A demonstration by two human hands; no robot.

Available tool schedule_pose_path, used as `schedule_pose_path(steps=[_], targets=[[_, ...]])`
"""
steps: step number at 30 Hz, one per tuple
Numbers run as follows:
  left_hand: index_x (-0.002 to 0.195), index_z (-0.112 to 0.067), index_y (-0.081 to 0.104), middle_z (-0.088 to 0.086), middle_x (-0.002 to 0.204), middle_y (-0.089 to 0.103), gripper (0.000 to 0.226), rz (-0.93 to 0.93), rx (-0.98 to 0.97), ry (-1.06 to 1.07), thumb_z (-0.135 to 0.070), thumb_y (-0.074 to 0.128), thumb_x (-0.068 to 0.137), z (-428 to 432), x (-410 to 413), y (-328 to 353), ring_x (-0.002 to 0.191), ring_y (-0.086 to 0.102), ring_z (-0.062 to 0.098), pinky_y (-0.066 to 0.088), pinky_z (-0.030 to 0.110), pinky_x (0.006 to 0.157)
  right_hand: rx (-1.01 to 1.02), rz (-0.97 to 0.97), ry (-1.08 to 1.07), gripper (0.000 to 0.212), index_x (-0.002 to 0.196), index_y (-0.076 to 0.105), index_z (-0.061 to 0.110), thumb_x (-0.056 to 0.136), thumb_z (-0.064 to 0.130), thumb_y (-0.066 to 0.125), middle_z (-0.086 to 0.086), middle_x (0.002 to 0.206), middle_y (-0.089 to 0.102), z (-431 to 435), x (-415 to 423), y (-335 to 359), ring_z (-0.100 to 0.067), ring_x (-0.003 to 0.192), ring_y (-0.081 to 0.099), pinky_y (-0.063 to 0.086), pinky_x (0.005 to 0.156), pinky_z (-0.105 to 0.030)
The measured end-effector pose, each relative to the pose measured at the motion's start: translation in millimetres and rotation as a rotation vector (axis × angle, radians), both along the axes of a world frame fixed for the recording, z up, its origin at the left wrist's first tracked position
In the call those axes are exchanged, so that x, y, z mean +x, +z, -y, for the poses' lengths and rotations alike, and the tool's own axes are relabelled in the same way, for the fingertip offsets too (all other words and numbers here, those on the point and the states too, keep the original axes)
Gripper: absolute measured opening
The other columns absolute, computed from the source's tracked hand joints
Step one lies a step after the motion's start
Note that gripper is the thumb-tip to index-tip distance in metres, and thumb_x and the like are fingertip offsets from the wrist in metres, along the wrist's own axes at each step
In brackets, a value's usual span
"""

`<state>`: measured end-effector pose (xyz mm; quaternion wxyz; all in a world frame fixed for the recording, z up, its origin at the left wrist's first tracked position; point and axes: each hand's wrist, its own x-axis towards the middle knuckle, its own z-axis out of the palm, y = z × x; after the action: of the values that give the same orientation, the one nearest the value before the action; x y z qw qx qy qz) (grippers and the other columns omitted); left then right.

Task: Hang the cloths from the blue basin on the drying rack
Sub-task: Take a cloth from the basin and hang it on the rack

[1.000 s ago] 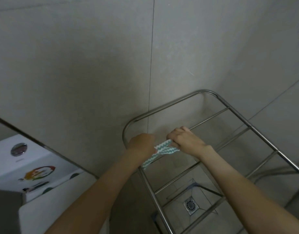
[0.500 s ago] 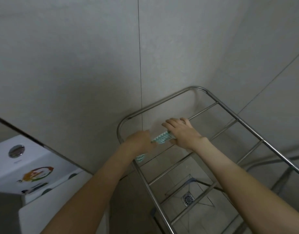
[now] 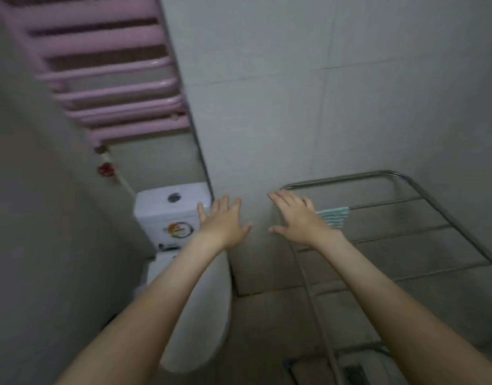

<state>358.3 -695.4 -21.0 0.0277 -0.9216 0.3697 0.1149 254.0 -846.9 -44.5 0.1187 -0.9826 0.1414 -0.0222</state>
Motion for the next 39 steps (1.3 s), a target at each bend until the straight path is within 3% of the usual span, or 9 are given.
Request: schedule_pose_path(steps=[5, 10, 16, 19, 22, 27, 31, 35, 39], targets=[[0.15, -0.019, 0.013, 0.008, 0.16, 0.005, 0.065, 0.068, -0.074, 0.326, -0.047, 0.037, 0.097, -168, -42, 25, 0.147, 0.007, 0.026, 0.0, 0.053, 0.116, 0.061, 0.062, 0.337, 0.079, 0.15, 0.014, 0.022, 0.088, 0.046, 0.057, 0.0, 0.157, 0.016, -142, 19, 27, -0.017, 0.144, 0.012, 0.01, 0.112, -0.032], [0.139, -0.009, 0.039, 0.017, 0.141, 0.042, 0.054, 0.039, -0.138, 0.64, -0.042, 0.043, 0.097, -326, -98, 46, 0.13, 0.041, 0.032, 0.036, 0.039, 0.106, 0.097, 0.021, 0.676, 0.07, 0.149, 0.022, 0.022, 0.091, 0.044, 0.054, -0.001, 0.153, 0.027, -299, 25, 46, -0.02, 0.141, 0.019, 0.016, 0.111, -0.035], [0.131, -0.006, 0.046, 0.019, 0.137, 0.049, 0.046, 0.029, -0.145, 0.977, -0.037, 0.046, 0.096, -491, -189, 50, 0.126, 0.047, 0.031, 0.039, 0.036, 0.101, 0.139, -0.043, 1.034, 0.069, 0.146, 0.029, 0.019, 0.088, 0.038, 0.06, -0.004, 0.149, 0.036, -489, -2, 51, -0.023, 0.136, 0.032, 0.026, 0.109, -0.035], [0.132, -0.008, 0.048, 0.017, 0.139, 0.049, 0.041, -0.003, -0.115, 1.163, -0.028, 0.046, 0.096, -572, -248, 38, 0.126, 0.048, 0.03, 0.038, 0.033, 0.1, 0.193, -0.174, 1.22, 0.07, 0.144, 0.034, 0.014, 0.085, 0.03, 0.066, -0.009, 0.145, 0.042, -587, -36, 32, -0.026, 0.132, 0.041, 0.033, 0.108, -0.037], [0.129, -0.011, 0.051, 0.017, 0.137, 0.05, 0.037, -0.045, -0.101, 1.266, -0.019, 0.046, 0.093, -627, -291, 25, 0.124, 0.049, 0.03, 0.041, 0.032, 0.098, 0.187, -0.234, 1.313, 0.053, 0.134, 0.044, 0.011, 0.085, 0.024, 0.061, -0.011, 0.134, 0.053, -651, -67, 12, -0.028, 0.123, 0.051, 0.04, 0.1, -0.038], [0.131, -0.015, 0.049, 0.014, 0.137, 0.049, 0.038, -0.101, -0.146, 1.264, -0.013, 0.045, 0.093, -666, -318, 13, 0.124, 0.048, 0.029, 0.042, 0.033, 0.099, -0.014, -0.153, 1.299, 0.035, 0.109, 0.056, 0.018, 0.078, 0.035, 0.055, -0.008, 0.119, 0.059, -697, -83, -13, -0.03, 0.109, 0.055, 0.045, 0.091, -0.052], [0.144, -0.022, 0.035, 0.01, 0.148, 0.038, 0.051, -0.126, -0.206, 1.245, -0.014, 0.044, 0.095, -680, -310, 5, 0.133, 0.04, 0.027, 0.036, 0.031, 0.103, -0.067, 0.105, 1.231, 0.041, 0.123, 0.049, 0.007, 0.082, 0.014, 0.055, -0.016, 0.117, 0.053, -710, -77, -29, -0.036, 0.108, 0.051, 0.043, 0.083, -0.045], [0.148, -0.019, 0.026, 0.01, 0.152, 0.033, 0.058, -0.166, -0.289, 1.234, -0.012, 0.047, 0.094, -687, -298, -1, 0.135, 0.037, 0.026, 0.031, 0.027, 0.105, -0.082, 0.182, 1.261, 0.025, 0.076, 0.067, 0.01, 0.053, 0.008, 0.078, -0.011, 0.077, 0.056, -716, -69, -34, -0.034, 0.071, 0.059, 0.044, 0.054, -0.035], [0.15, -0.024, 0.019, 0.016, 0.146, 0.04, 0.063, -0.054, -0.416, 1.31, -0.015, 0.048, 0.095, -697, -281, 0, 0.131, 0.042, 0.031, 0.036, 0.031, 0.103, 0.244, 0.222, 1.275, 0.014, 0.089, 0.067, 0.007, 0.082, 0.016, 0.059, -0.013, 0.091, 0.06, -714, -66, -13, -0.032, 0.086, 0.052, 0.041, 0.075, -0.038]])
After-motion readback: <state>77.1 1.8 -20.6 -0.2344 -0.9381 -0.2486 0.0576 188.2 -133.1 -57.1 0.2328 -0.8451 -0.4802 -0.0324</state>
